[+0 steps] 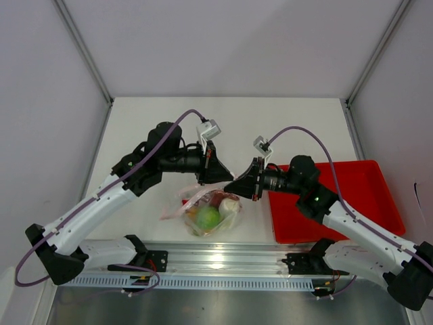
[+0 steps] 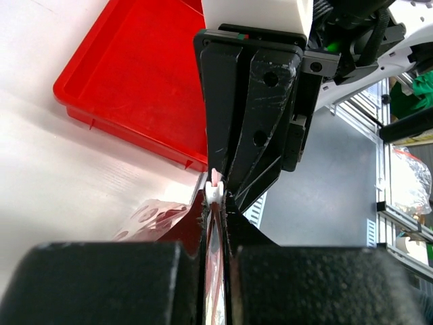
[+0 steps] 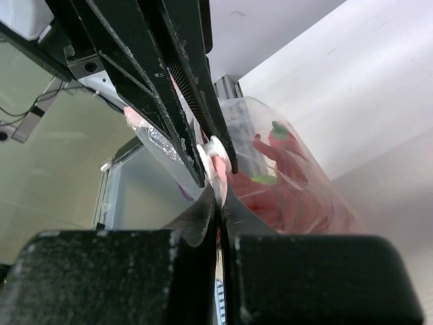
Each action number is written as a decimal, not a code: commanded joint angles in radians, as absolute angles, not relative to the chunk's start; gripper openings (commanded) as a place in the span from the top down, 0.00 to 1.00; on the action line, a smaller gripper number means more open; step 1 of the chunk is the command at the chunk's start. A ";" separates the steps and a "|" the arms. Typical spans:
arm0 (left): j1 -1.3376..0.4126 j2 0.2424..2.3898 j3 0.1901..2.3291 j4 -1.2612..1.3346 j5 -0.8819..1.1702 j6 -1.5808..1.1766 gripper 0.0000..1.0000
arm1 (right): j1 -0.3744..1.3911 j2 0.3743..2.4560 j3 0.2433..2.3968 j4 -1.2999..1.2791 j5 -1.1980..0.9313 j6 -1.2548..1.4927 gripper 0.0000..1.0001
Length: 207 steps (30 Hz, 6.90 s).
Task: Place the food in the zip-top bag and seal the zipper
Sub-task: Zip the zipper food storage bag at the center of the board, then place the zipper food storage bag at the center of the board.
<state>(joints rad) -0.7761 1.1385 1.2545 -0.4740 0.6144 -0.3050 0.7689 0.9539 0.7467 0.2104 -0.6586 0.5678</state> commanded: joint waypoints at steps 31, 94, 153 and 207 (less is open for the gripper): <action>-0.775 1.121 1.354 -0.554 0.666 -0.273 0.99 | 0.721 1.087 0.974 0.003 -0.932 0.370 0.78; -0.773 1.224 1.486 -0.828 0.561 -0.236 0.99 | 0.653 1.094 1.035 0.162 -0.801 0.538 1.00; -0.773 0.923 1.485 -1.077 0.511 -0.250 0.99 | 0.718 1.304 1.532 -0.648 -1.047 -0.090 0.09; -0.773 0.761 1.502 -1.232 0.059 -0.351 0.99 | 0.781 1.307 1.330 -0.446 -0.327 0.224 1.00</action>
<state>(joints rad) -0.7704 0.7826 1.4544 -1.2190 0.1333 -0.3183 0.7719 1.2846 1.2907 -0.4728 -0.4046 0.2253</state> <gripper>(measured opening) 0.036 0.006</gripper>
